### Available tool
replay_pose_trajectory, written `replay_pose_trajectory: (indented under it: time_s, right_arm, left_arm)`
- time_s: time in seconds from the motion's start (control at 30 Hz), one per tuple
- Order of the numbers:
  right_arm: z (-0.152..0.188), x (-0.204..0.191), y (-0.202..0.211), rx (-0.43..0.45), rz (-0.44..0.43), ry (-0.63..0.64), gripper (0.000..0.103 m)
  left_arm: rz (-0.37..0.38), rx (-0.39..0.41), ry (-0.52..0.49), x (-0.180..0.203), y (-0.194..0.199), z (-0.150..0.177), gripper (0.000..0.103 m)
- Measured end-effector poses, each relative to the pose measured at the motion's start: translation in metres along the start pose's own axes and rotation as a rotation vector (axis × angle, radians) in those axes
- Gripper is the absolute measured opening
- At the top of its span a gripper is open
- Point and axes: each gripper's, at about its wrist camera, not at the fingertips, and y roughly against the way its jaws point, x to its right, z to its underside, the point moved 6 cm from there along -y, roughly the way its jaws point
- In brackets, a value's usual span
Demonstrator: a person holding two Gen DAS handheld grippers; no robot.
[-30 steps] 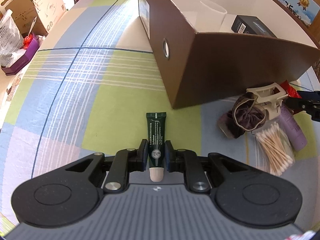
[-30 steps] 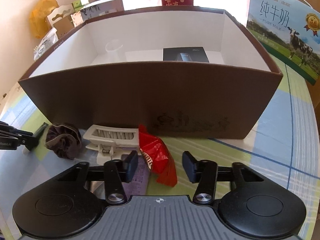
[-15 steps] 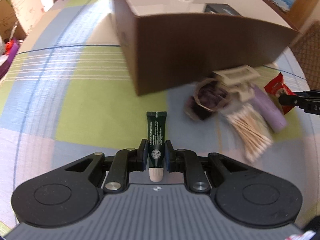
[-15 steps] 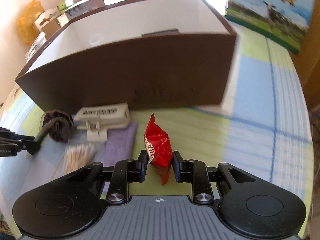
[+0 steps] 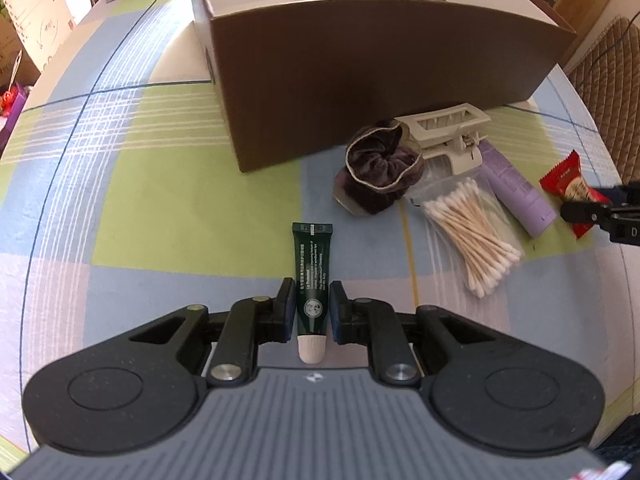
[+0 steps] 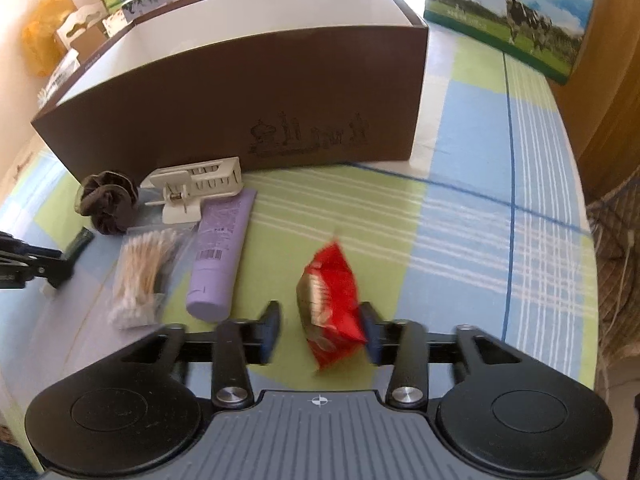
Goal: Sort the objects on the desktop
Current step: 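Lift and carry the green tube and red packet over the box with both tools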
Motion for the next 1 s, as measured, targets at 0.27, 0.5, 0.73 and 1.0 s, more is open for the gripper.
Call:
replay_pose_trajectory:
  time_s: [0.27,0.5,0.73,1.0]
  right_arm:
    - [0.0,-0.001,0.0,0.019,-0.003,0.031,0.03]
    - [-0.004,-0.005,0.013,0.045,-0.04,0.012,0.028]
    - [-0.017,-0.01,0.031,0.08,-0.085,-0.008,0.028]
    - [-0.039,-0.021,0.058,0.149,-0.154,-0.015,0.028]
  left_arm:
    - [-0.005,0.002,0.045,-0.001,0.003,0.006,0.013]
    - [0.011,0.014,0.071,-0.004,0.012,0.011,0.013]
    - [0.035,0.07,0.079,0.001,0.035,0.001,0.013]
    - [0.079,0.176,0.057,0.016,0.073,-0.021,0.013]
